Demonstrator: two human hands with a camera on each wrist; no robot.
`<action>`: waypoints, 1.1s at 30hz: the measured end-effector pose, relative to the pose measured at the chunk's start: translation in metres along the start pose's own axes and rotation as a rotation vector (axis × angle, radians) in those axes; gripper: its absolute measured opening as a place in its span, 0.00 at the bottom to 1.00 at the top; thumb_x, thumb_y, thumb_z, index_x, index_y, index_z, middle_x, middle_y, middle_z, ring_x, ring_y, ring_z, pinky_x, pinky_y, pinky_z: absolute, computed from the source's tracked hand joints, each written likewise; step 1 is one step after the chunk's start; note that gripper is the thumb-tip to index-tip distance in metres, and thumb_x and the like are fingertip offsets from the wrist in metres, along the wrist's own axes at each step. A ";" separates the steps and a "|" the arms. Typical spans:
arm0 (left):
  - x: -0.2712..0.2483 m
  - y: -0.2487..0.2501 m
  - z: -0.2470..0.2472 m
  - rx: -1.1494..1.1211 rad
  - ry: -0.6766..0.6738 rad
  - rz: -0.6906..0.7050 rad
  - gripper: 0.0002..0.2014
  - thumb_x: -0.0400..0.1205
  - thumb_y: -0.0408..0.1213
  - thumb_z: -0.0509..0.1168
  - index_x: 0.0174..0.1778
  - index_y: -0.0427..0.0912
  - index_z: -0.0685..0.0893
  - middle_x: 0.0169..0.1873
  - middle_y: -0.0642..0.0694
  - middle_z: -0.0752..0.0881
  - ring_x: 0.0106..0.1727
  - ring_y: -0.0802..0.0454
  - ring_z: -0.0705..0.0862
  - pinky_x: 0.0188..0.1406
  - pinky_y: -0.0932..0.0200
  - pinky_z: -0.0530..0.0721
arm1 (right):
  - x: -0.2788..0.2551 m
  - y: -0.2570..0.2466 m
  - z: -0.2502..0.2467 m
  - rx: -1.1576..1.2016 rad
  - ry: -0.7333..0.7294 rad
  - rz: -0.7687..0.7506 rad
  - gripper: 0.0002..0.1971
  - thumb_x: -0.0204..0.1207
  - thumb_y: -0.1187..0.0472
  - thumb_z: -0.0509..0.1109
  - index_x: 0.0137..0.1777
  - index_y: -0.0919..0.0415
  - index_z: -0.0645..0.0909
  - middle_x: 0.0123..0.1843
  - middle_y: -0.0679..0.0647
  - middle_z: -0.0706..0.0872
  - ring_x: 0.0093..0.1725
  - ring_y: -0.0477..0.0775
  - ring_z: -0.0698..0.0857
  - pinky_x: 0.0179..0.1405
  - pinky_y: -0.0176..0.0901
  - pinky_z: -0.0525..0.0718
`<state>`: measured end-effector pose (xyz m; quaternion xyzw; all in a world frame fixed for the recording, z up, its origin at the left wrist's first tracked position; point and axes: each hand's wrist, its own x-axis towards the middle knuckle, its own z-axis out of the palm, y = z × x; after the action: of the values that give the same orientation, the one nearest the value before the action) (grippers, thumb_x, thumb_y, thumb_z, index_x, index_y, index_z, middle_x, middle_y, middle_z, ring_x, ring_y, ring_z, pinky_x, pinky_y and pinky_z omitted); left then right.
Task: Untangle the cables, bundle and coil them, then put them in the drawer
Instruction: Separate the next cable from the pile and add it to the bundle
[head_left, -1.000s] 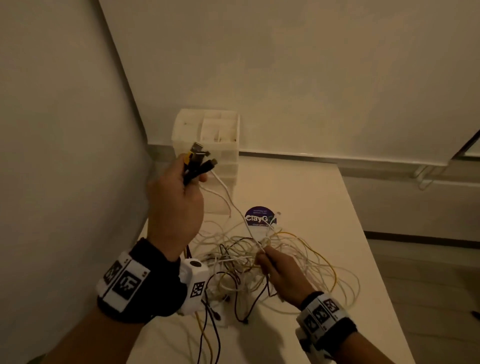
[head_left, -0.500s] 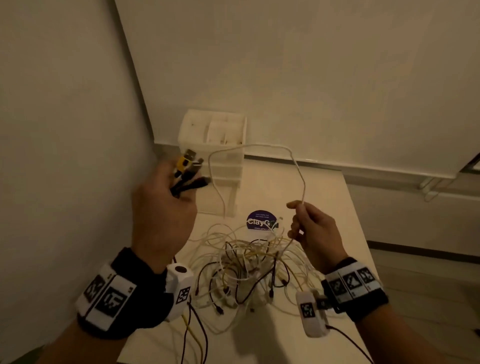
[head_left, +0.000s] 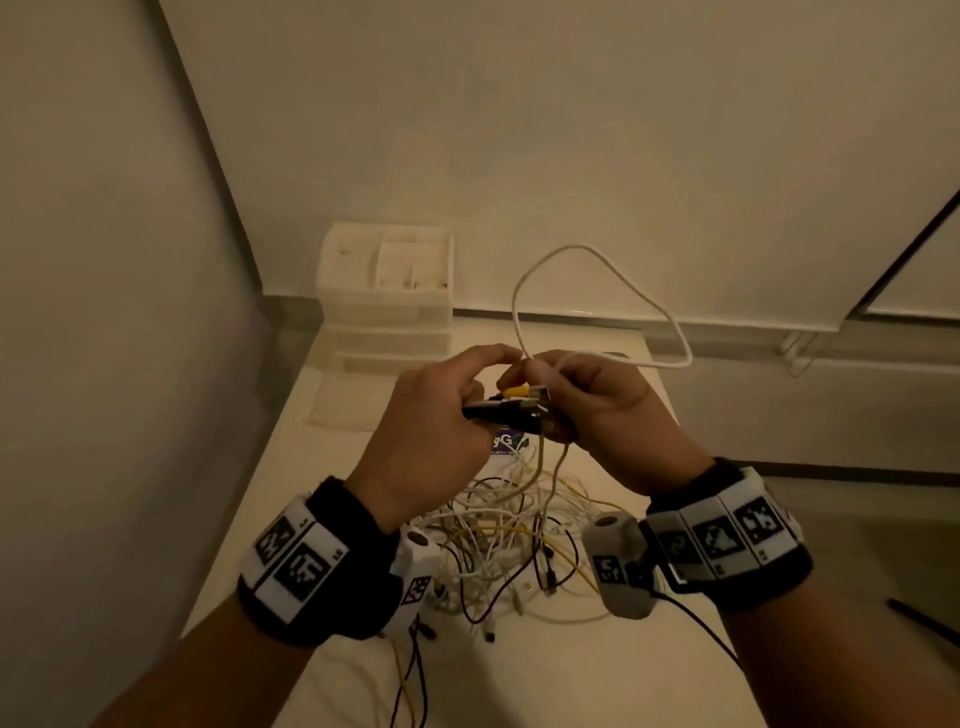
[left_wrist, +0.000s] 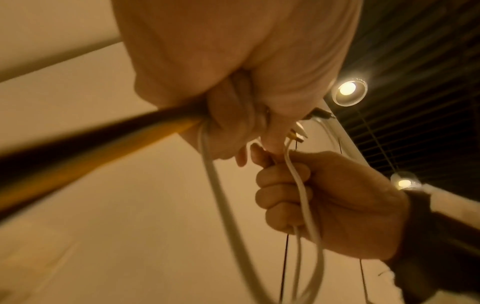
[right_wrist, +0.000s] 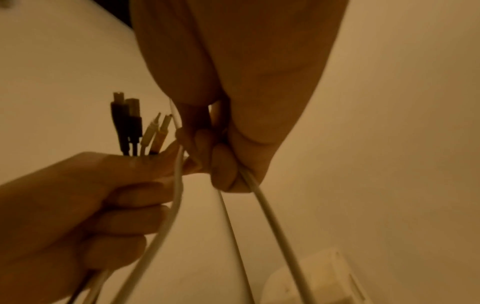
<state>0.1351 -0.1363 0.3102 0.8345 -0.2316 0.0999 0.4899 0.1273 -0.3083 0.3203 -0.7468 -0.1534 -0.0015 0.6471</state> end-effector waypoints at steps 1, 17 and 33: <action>0.000 -0.001 0.002 -0.039 0.006 0.001 0.24 0.73 0.22 0.70 0.61 0.51 0.85 0.23 0.43 0.79 0.27 0.45 0.78 0.29 0.49 0.80 | -0.001 -0.001 0.000 -0.035 -0.014 0.016 0.14 0.81 0.55 0.65 0.45 0.63 0.88 0.34 0.77 0.78 0.27 0.52 0.70 0.28 0.42 0.68; 0.013 0.013 -0.027 -0.263 0.539 0.155 0.04 0.82 0.30 0.68 0.46 0.39 0.88 0.32 0.62 0.84 0.31 0.73 0.80 0.36 0.78 0.73 | -0.041 0.152 0.020 -0.474 0.084 0.102 0.11 0.84 0.61 0.62 0.39 0.57 0.79 0.33 0.46 0.83 0.35 0.38 0.81 0.37 0.35 0.76; -0.008 -0.009 -0.056 -0.076 0.620 0.054 0.05 0.82 0.28 0.67 0.48 0.35 0.88 0.40 0.53 0.87 0.43 0.76 0.83 0.45 0.79 0.76 | 0.009 0.158 -0.016 -0.183 0.205 0.237 0.08 0.80 0.67 0.69 0.45 0.58 0.90 0.43 0.55 0.91 0.46 0.53 0.87 0.53 0.57 0.86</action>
<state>0.1354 -0.0821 0.3278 0.7389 -0.0970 0.3538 0.5652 0.1754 -0.3402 0.1721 -0.8113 0.0029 -0.0152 0.5845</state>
